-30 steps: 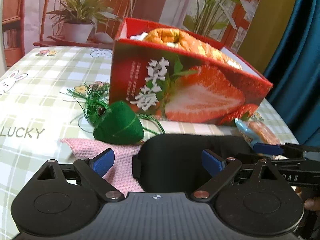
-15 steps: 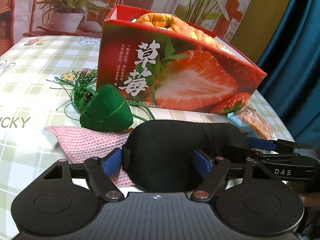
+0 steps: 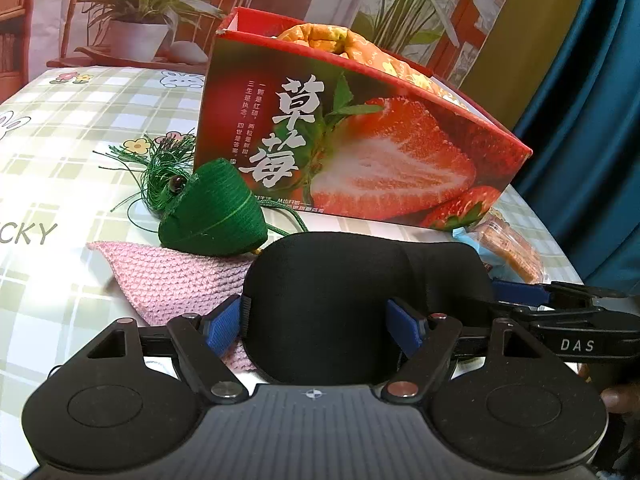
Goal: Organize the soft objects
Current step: 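Close the right tool on the black eye mask while the left tool grips it too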
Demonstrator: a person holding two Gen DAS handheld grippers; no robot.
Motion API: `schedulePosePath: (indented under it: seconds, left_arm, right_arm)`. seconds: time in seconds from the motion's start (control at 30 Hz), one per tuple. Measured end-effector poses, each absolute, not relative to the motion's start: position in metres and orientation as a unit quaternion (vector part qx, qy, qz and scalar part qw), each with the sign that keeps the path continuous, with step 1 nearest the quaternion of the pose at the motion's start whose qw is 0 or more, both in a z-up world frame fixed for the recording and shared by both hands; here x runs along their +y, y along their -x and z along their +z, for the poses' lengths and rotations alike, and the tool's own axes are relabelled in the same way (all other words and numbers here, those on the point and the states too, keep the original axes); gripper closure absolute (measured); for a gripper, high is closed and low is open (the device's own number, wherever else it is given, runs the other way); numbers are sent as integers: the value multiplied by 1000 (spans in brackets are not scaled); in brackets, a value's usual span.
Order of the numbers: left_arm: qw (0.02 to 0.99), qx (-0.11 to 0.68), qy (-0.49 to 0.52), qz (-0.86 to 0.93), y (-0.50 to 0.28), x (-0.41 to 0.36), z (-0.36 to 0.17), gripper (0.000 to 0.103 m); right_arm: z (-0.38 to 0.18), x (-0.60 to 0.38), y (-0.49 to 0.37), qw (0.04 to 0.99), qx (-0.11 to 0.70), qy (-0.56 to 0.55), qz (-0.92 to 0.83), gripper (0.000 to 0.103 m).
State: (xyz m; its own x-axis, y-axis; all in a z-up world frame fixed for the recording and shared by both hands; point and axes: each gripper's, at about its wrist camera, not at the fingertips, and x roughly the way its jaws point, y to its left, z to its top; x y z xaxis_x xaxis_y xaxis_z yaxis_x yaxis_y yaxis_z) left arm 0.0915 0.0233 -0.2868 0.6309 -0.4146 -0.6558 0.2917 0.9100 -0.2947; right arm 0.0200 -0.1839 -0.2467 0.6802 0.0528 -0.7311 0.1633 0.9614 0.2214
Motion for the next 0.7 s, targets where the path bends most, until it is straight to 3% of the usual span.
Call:
schedulePosePath:
  seconds: [0.33,0.7]
  left_arm:
    - [898,384,95,-192,-91,27,-286,27]
    - [899,383,88,-193,-81,25,-279,32]
  right_arm:
    - [-229,-176,-17,914,383,-135,-1,49]
    - [-232,-181,-6,917,360,-170,5,52]
